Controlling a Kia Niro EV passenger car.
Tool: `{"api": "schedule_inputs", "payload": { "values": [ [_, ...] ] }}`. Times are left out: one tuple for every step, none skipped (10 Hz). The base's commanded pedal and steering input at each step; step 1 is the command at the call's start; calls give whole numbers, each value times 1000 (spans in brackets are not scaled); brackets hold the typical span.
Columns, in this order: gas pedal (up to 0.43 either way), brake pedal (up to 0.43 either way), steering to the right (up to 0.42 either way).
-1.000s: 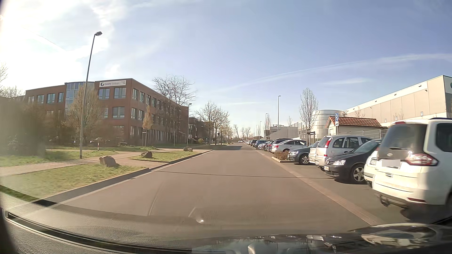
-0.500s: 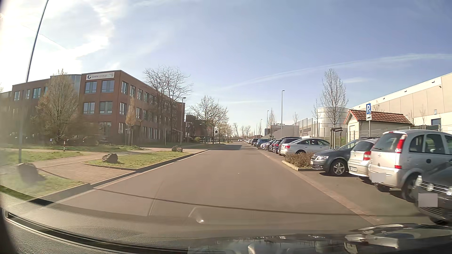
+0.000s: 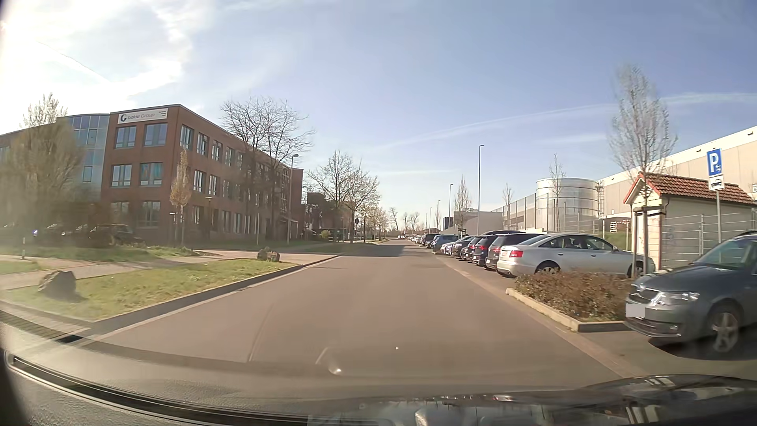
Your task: Follow the waypoints while adhering to traffic rules and regulations
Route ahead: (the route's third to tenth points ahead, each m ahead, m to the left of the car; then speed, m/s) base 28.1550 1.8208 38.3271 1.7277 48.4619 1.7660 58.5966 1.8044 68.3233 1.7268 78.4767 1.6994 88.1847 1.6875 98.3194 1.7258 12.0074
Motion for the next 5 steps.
{"api": "schedule_inputs", "payload": {
  "values": [
    [228, 0, 0],
    [228, 0, 0],
    [228, 0, 0],
    [228, 0, 0],
    [209, 0, 0]
  ]
}}
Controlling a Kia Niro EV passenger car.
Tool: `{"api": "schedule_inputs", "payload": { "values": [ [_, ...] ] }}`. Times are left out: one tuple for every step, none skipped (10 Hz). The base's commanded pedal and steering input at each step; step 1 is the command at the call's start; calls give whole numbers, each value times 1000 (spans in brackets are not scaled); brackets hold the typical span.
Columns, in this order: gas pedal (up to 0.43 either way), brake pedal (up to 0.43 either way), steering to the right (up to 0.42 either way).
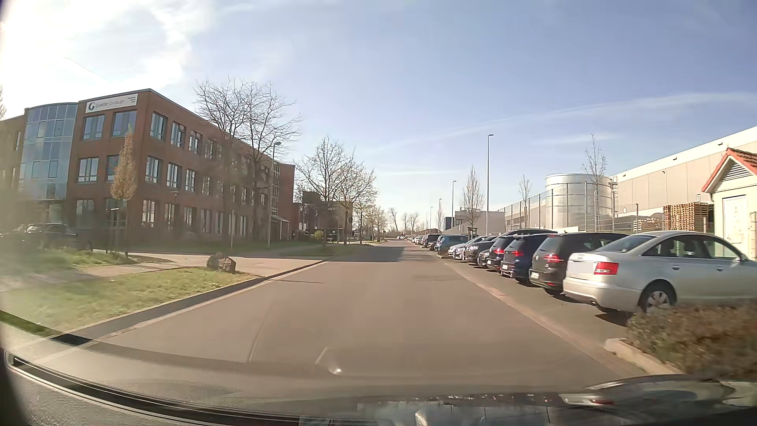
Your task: Follow the waypoints while adhering to traffic rules and regulations
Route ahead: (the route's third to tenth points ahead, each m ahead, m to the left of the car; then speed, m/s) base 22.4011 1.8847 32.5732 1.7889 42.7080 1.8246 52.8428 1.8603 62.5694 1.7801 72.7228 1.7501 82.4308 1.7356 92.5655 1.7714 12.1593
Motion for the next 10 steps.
{"api": "schedule_inputs", "payload": {
  "values": [
    [209, 0, 0],
    [177, 0, 0],
    [177, 0, 0],
    [177, 0, 0],
    [177, 0, 1],
    [177, 0, 1],
    [177, 0, 1],
    [177, 0, 1],
    [169, 0, 0],
    [169, 0, 1]
  ]
}}
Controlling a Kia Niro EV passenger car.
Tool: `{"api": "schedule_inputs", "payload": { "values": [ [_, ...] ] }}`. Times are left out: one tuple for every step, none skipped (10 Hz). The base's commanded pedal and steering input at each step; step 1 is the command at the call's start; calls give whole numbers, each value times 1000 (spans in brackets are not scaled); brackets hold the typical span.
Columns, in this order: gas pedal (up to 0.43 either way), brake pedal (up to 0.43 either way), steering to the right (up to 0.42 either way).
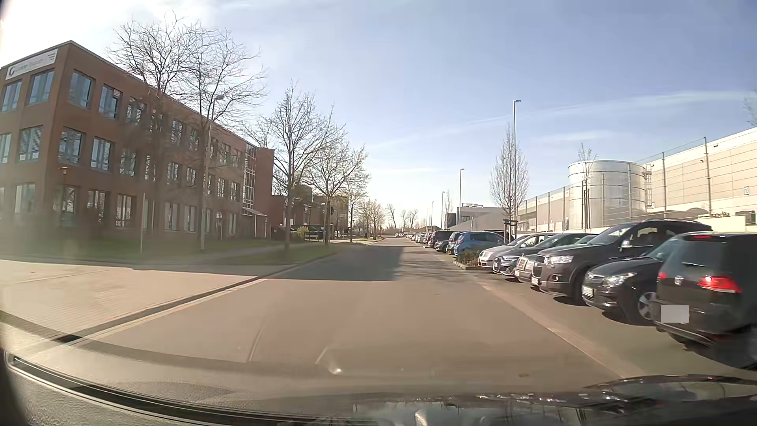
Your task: Follow the waypoints while adhering to traffic rules and regulations
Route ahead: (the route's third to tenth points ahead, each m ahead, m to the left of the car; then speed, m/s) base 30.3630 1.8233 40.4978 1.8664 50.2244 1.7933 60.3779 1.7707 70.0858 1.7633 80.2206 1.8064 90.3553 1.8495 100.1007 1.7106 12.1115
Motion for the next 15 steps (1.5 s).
{"api": "schedule_inputs", "payload": {
  "values": [
    [169, 0, 0],
    [169, 0, 0],
    [169, 0, 0],
    [157, 0, 0],
    [157, 0, 0],
    [157, 0, 0],
    [157, 0, -1],
    [157, 0, -1],
    [157, 0, -2],
    [157, 0, -2],
    [157, 0, -2],
    [157, 0, -2],
    [157, 0, -2],
    [157, 0, -2],
    [157, 0, -2]
  ]
}}
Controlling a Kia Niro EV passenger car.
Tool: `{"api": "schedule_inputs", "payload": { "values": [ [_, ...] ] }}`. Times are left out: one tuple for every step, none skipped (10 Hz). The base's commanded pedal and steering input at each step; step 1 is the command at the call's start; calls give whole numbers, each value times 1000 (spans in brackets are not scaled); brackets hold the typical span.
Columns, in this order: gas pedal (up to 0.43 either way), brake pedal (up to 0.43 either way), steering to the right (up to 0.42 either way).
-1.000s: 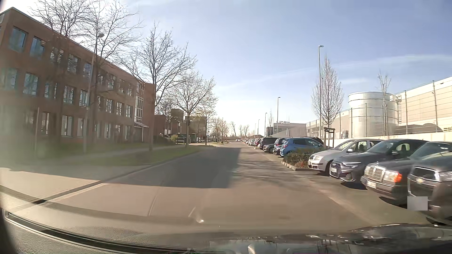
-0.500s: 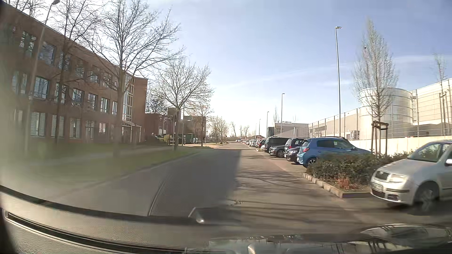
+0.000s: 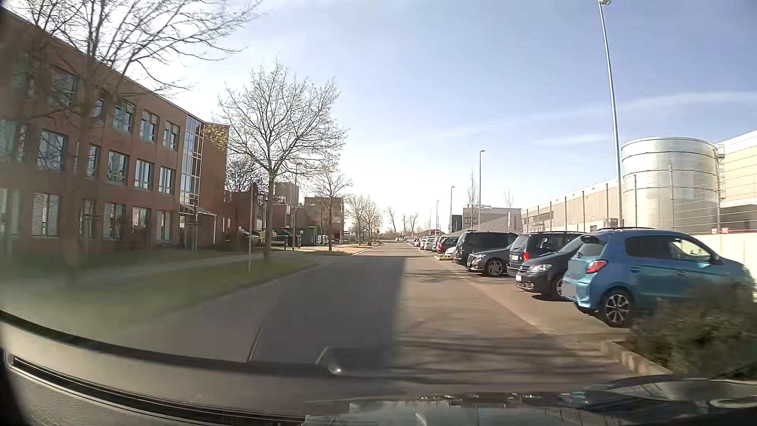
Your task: Follow the waypoints while adhering to traffic rules and regulations
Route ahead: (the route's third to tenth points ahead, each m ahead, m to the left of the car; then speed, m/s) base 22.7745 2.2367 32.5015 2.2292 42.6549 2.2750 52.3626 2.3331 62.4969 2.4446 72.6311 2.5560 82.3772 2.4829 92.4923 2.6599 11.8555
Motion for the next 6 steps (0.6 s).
{"api": "schedule_inputs", "payload": {
  "values": [
    [157, 0, -2],
    [157, 0, -2],
    [157, 0, -2],
    [157, 0, -2],
    [157, 0, -2],
    [157, 0, -2]
  ]
}}
